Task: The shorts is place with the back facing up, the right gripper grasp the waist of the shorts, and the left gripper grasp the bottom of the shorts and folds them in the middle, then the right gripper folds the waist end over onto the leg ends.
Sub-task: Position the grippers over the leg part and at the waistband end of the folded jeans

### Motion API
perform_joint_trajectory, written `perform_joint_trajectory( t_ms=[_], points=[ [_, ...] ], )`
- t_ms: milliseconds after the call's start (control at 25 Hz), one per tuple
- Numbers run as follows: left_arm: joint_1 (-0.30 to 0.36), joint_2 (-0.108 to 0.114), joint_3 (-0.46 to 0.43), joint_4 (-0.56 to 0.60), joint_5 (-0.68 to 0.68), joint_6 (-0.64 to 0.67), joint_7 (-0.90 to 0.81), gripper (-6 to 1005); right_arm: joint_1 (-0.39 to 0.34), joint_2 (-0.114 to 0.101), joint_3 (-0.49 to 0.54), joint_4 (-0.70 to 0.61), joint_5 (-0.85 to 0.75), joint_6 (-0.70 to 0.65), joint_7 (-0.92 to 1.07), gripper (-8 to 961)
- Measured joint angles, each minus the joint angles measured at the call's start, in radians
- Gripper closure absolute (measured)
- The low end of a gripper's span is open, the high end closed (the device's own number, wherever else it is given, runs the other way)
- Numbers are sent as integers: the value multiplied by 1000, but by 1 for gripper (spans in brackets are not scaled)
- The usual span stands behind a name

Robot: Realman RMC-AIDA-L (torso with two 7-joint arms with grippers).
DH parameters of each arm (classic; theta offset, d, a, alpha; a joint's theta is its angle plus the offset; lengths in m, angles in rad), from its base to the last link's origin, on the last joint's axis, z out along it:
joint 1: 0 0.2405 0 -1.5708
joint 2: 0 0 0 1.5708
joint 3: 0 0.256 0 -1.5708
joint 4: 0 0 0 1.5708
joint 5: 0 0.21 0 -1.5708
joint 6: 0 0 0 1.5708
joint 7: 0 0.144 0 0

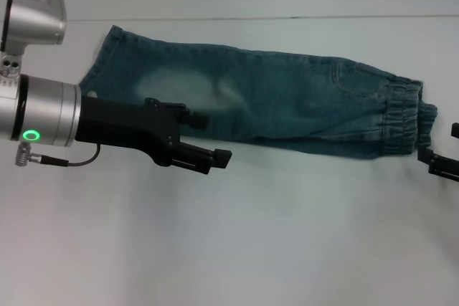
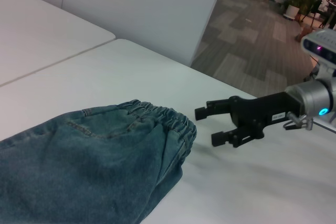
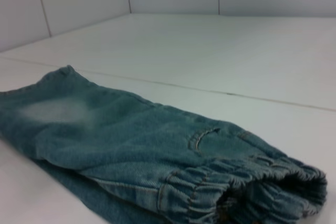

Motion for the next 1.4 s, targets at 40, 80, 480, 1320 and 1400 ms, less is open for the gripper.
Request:
perform_joint_trajectory(
  t_ms=[40, 80, 480, 1320, 1400],
  points=[
    [0, -1, 0, 1, 0, 0, -1, 65, 6, -2, -1, 14, -1, 11, -2, 26],
    [0, -2, 0, 1, 0, 0, -2, 65, 11, -3, -2, 26, -3, 17, -4, 26],
    [3, -7, -3, 0, 0, -4, -7, 66, 59, -2, -6, 74, -8, 117, -1, 55],
    [12, -11, -6, -1, 1, -8, -9, 66, 119, -5, -99, 129, -8, 196, -44, 131],
    [13, -10, -6, -2, 1, -9, -8, 66, 120, -5, -107, 130, -8, 193, -54, 182]
  ],
)
